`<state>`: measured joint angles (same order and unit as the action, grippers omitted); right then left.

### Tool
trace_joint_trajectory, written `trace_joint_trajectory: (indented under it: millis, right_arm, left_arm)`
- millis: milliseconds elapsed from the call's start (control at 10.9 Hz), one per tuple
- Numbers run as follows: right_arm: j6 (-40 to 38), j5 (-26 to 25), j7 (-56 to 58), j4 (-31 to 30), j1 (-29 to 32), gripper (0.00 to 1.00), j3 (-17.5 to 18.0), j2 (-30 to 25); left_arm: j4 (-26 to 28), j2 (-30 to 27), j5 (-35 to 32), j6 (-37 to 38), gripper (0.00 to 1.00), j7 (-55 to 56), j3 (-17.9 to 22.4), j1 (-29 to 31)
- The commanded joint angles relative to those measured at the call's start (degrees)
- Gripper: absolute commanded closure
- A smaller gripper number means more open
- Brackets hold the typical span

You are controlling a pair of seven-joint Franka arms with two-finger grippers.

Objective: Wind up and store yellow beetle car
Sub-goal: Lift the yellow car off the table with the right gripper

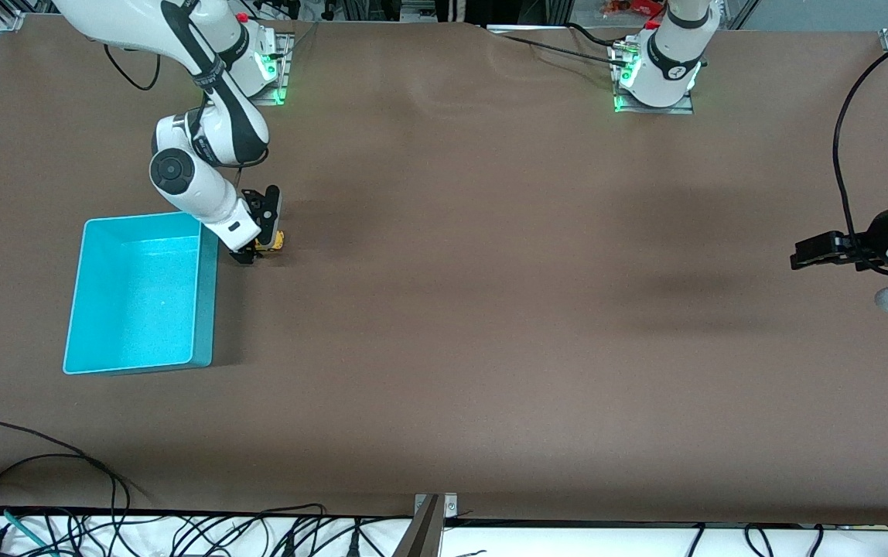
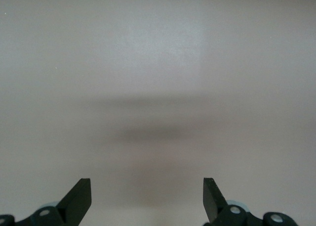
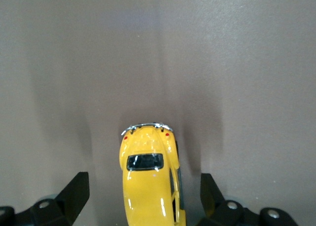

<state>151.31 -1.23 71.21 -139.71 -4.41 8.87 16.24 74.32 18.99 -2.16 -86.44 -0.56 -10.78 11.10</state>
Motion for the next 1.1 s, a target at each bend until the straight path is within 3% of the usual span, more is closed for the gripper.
trace_joint_trajectory:
  millis: [0,183,459,734,1009]
  right_arm:
    - [2.3,0.5,4.2,-0.6,0.5,0.14,0.4,-0.2]
    - [2.6,0.5,4.5,-0.5,0.4,0.49,0.3,-0.5]
    - [2.7,0.5,5.7,-0.4,0.4,0.84,0.4,-1.0]
    - [0.4,0.5,6.1,-0.3,0.4,0.95,0.4,-5.1]
    - [-2.5,0.5,5.6,0.2,0.3,0.95,0.4,-9.1]
  left_arm:
    - [-0.6,-0.3,0.9,0.1,0.00,-0.9,0.2,-0.2]
    - [-0.6,-0.3,0.9,0.1,0.00,-0.9,0.2,-0.2]
    - [-0.6,-0.3,0.9,0.1,0.00,-0.9,0.2,-0.2]
    - [-0.6,-0.3,0.9,0.1,0.00,-0.9,0.2,-0.2]
    - [-0.6,-0.3,0.9,0.1,0.00,-0.9,0.2,-0.2]
